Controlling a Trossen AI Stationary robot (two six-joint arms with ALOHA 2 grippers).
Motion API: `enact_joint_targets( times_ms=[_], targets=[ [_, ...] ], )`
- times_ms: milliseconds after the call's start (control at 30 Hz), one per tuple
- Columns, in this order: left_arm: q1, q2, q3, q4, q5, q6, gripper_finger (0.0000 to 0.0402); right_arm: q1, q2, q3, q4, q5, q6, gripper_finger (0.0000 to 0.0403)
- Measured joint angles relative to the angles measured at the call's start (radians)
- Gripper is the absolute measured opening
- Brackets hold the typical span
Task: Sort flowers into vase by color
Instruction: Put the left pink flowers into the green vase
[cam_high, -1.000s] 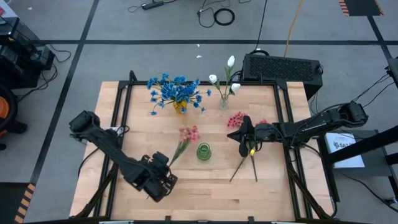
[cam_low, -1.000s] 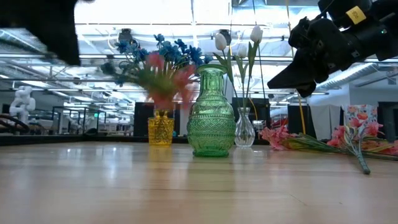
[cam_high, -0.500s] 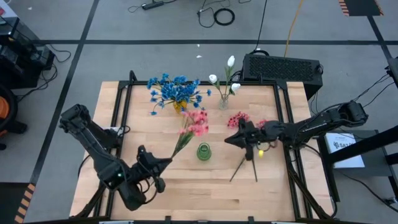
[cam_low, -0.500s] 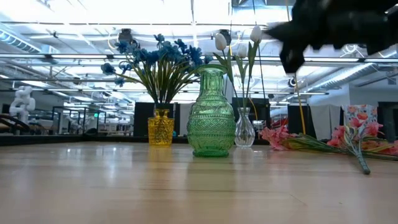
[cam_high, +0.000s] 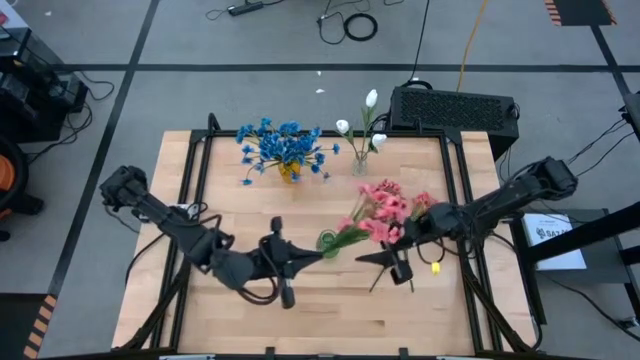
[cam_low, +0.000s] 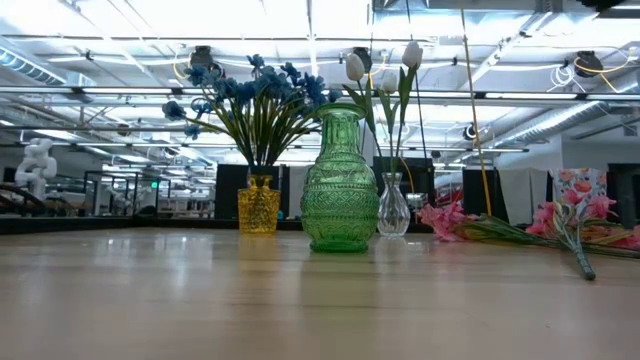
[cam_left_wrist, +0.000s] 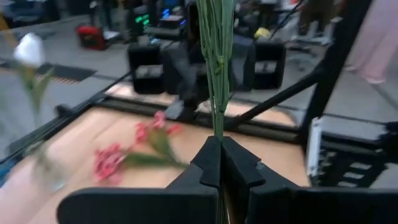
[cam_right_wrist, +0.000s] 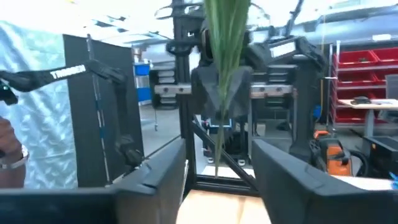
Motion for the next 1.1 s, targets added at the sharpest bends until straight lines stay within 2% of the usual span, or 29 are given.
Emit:
enact_joint_targets(
  times_ms=[233,500,733,1100],
  targets=[
    [0.045,0.052,0.0,0.12,0.105,0.12,0.0003,0.008,0.135,0.114,0.045,0.007,-0.041,0.0226],
    [0.046,0.076,0.0,0.136,0.116,0.143,0.0003,0.009,0.175,0.133,0.129,-0.008,-0.09,0.0225],
    [0.047,0.076,0.0,0.124,0.116,0.143,0.0003,0.009,0.174,0.133,0.156,-0.035,-0.098,0.0182],
    [0.048,0.076,0.0,0.12,0.116,0.143,0.0004,0.009,0.174,0.133,0.151,-0.061,-0.114,0.0071]
  ],
)
